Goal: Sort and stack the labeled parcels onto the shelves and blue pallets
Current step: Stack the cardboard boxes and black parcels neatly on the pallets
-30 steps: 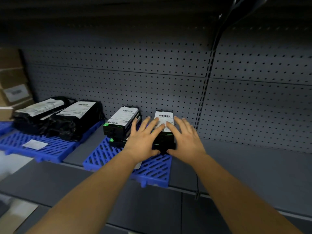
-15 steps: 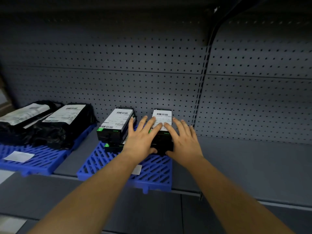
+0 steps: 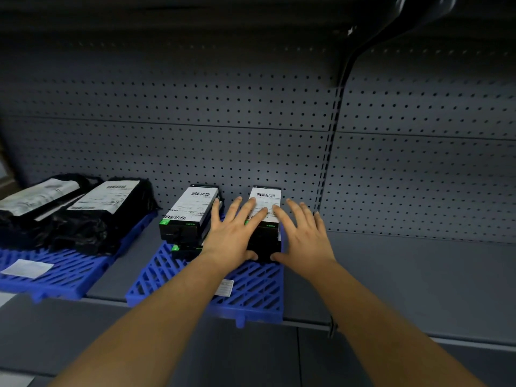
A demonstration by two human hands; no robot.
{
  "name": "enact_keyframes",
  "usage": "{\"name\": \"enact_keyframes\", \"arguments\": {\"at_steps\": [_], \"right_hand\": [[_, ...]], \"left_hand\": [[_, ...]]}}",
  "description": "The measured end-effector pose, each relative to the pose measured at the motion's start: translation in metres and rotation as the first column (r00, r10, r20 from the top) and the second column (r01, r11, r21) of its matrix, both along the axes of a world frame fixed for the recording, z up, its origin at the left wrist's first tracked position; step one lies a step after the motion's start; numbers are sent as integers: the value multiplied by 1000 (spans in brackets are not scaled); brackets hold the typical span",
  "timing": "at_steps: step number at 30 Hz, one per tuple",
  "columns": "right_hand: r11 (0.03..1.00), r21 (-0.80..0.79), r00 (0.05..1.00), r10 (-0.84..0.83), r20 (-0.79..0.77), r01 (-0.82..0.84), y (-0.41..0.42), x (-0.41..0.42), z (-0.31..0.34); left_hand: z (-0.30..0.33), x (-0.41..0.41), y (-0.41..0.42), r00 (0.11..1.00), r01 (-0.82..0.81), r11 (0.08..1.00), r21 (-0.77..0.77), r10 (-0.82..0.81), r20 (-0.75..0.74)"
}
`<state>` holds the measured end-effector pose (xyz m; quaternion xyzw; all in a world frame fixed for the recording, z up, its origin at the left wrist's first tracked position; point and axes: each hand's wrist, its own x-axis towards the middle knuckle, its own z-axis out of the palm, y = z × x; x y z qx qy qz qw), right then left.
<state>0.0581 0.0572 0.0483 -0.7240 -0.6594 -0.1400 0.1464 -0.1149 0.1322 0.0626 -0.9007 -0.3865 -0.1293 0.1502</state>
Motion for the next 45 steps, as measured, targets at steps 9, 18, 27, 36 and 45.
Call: {"name": "enact_keyframes", "arguments": {"at_steps": [9, 18, 27, 36, 45], "right_hand": [[1000, -14, 1000, -10, -4, 10, 7, -4, 1], [995, 89, 998, 47, -49, -42, 3, -6, 22], [999, 37, 999, 1, 37, -2, 4, -8, 32], [997, 78, 1000, 19, 0, -19, -2, -15, 36], [999, 43, 1000, 6, 12, -6, 0, -16, 38]], "left_hand": [[4, -4, 8, 1000, -24, 999, 24, 24, -11], [24, -17, 13, 998, 52, 998, 40, -53, 20], [20, -8, 11, 1000, 16, 1000, 23, -15, -16], [37, -29, 19, 999, 45, 998, 43, -45, 0], [33, -24, 18, 1000, 19, 999, 44, -20, 21]]}}
